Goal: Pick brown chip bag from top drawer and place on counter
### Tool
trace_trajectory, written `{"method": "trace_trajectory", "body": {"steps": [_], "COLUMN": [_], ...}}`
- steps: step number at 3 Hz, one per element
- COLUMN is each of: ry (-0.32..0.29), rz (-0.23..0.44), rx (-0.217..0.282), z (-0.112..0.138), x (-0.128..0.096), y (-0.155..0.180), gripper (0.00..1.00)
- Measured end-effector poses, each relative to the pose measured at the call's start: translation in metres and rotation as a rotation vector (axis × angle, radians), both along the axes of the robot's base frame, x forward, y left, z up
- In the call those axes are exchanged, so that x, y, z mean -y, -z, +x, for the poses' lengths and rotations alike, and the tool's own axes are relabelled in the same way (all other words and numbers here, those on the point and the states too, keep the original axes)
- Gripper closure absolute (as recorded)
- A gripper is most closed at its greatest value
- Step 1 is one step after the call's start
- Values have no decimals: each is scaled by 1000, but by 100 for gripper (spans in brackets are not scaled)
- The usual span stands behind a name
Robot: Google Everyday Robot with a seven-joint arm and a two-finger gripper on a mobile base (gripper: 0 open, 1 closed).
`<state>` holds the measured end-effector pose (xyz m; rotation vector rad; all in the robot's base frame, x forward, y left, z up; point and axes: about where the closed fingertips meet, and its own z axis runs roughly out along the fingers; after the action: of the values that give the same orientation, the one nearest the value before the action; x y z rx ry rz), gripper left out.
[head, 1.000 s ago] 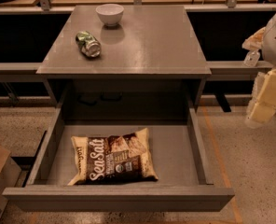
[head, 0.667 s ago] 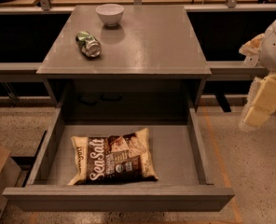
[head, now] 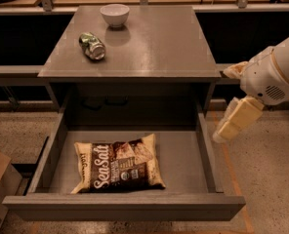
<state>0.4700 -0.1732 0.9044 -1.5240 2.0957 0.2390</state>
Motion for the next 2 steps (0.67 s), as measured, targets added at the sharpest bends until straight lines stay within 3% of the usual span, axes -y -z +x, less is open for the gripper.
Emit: {"method": "trace_trajectory", "body": {"steps": [1, 2], "ry": [0, -23], "rz": [0, 46], "rx": [0, -12], "z": [0, 2], "x": [0, -17], "y": [0, 15], "gripper": [0, 0]}}
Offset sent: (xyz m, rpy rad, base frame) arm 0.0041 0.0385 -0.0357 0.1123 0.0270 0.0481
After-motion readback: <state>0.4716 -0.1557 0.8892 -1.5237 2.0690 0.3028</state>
